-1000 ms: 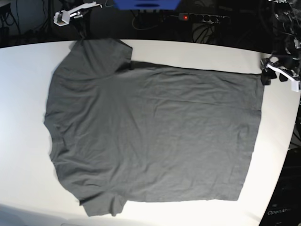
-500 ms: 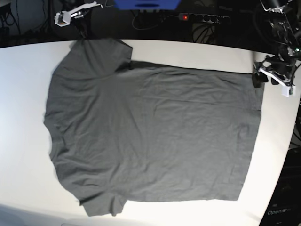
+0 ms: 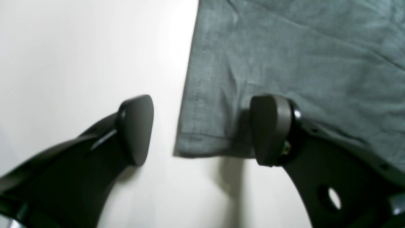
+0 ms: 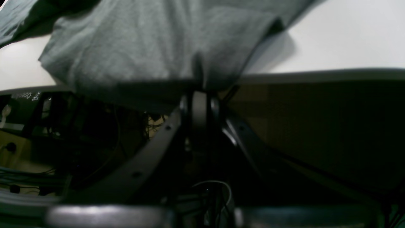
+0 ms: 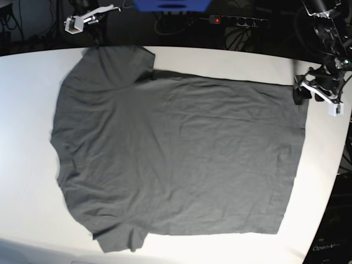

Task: Fold the T-shirt properly
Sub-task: 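Close the left gripper on the hem corner of the shirt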

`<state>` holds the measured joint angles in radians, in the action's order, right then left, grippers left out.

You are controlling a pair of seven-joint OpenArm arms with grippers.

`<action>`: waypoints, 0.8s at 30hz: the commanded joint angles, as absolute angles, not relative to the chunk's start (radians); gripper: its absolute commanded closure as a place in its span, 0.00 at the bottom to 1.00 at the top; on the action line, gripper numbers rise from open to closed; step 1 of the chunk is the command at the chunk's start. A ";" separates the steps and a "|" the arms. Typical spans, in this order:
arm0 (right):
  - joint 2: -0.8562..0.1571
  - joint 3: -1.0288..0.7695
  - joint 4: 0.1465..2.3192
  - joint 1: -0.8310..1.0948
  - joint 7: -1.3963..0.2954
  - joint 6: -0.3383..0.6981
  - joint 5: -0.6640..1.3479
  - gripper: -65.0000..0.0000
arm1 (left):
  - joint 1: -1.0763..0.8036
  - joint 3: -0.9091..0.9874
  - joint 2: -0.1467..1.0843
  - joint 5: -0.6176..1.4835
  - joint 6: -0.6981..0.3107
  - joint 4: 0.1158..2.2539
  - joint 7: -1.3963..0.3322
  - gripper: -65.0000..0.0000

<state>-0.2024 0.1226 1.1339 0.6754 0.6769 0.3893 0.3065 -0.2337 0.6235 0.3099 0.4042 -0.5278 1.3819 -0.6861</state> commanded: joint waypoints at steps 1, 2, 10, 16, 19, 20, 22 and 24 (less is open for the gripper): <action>-0.214 0.122 1.144 0.682 0.702 0.392 0.315 0.99 | -0.229 0.627 0.317 0.410 -0.532 1.371 -0.694 0.29; -0.214 0.122 1.144 0.682 0.702 0.392 0.315 0.99 | -0.228 0.627 0.317 0.410 -0.532 1.353 -0.693 0.29; -0.214 0.120 1.144 0.682 0.702 0.392 0.314 0.99 | -0.197 0.602 0.320 0.410 -0.532 1.251 -0.694 0.29; -0.214 0.120 1.144 0.682 0.702 0.392 0.314 0.99 | -0.203 0.555 0.315 0.410 -0.532 1.247 -0.696 0.29; -0.214 0.120 1.144 0.682 0.702 0.392 0.314 0.99 | -0.206 0.532 0.315 0.410 -0.532 1.245 -0.697 0.29; -0.214 0.120 1.144 0.682 0.702 0.392 0.314 0.99 | -0.206 0.526 0.315 0.410 -0.532 1.245 -0.697 0.29; -0.214 0.120 1.144 0.680 0.702 0.392 0.314 0.99 | -0.220 0.509 0.321 0.410 -0.533 1.245 -0.723 0.29; -0.214 0.120 1.144 0.680 0.702 0.392 0.314 0.99 | -0.223 0.501 0.323 0.410 -0.533 1.254 -0.765 0.29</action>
